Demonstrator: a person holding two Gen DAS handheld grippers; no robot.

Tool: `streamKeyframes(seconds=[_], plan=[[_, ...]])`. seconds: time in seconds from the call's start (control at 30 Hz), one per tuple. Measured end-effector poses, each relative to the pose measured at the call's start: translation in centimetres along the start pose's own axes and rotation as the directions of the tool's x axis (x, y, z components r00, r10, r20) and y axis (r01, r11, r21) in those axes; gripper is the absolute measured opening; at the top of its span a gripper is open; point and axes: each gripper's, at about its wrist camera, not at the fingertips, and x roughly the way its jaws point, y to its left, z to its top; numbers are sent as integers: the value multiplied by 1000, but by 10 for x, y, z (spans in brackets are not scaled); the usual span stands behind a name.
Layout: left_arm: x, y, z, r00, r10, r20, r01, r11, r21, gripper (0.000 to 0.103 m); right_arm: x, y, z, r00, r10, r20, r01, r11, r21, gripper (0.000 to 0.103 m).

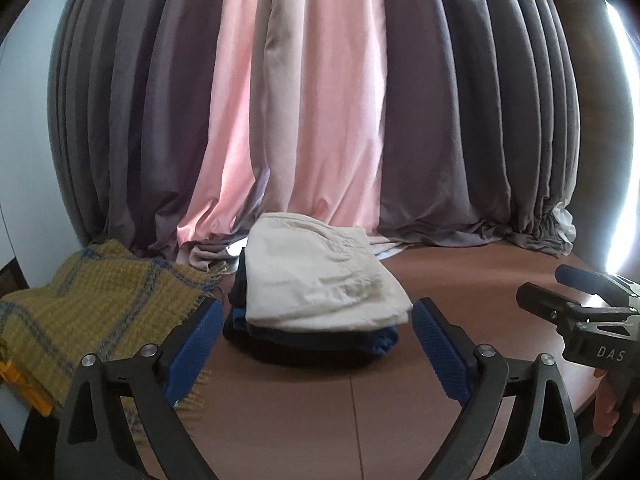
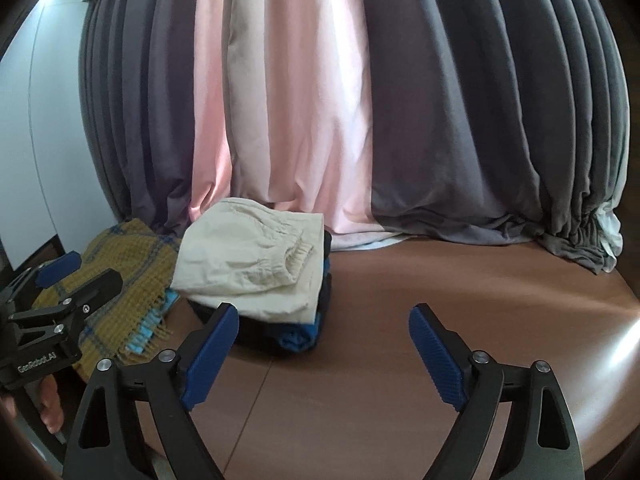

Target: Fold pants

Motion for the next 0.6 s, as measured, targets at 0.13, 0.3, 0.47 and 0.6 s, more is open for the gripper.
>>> streamKeyframes(seconds=[0.13, 0.3, 0.47, 0.6], plan=[[-19, -11, -10, 1000, 5, -4, -5, 1000, 2, 96, -23, -4, -10, 1000, 18, 3, -18, 1000, -5, 88], [-38, -23, -19, 1000, 12, -5, -12, 1000, 5, 96, -47, -7, -22, 1000, 20, 19, -19, 1000, -16, 88], [-56, -33, -28, 1000, 9, -10, -9, 1000, 13, 96, -68, -11, -34, 999, 19, 25, -19, 1000, -12, 88], [-67, -39, -34, 1000, 2, -20, -2, 1000, 7, 96, -83, -13, -41, 1000, 10, 26, -10, 1000, -14, 88]])
